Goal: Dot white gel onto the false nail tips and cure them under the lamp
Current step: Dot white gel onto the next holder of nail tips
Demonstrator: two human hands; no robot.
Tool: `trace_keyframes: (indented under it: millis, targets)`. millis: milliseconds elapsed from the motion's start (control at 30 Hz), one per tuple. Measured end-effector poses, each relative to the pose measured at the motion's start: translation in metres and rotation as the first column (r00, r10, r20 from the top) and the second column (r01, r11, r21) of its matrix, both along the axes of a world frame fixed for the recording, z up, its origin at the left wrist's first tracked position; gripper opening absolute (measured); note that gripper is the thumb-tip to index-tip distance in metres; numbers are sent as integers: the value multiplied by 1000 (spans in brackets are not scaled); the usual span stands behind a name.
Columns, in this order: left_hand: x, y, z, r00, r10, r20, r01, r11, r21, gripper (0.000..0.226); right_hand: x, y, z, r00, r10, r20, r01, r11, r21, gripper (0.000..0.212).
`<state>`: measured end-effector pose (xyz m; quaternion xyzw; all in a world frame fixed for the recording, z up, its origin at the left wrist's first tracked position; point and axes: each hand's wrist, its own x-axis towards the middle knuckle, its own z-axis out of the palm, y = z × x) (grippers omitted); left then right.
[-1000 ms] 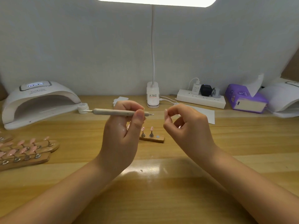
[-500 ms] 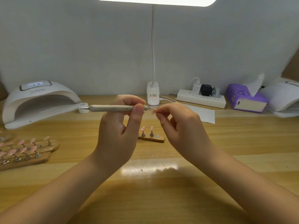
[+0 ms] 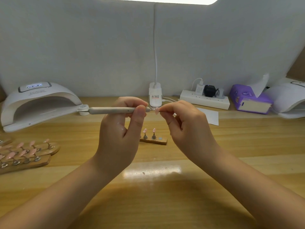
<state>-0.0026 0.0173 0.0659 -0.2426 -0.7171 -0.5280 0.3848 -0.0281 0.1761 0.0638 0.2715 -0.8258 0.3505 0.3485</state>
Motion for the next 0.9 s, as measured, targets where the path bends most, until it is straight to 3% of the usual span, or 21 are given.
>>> trace_keyframes:
  millis: [900]
  targets:
    - [1, 1, -1, 1000, 13, 19, -13, 1000, -11, 9, 1, -1, 0, 1000, 1, -3, -1, 1000, 11, 13]
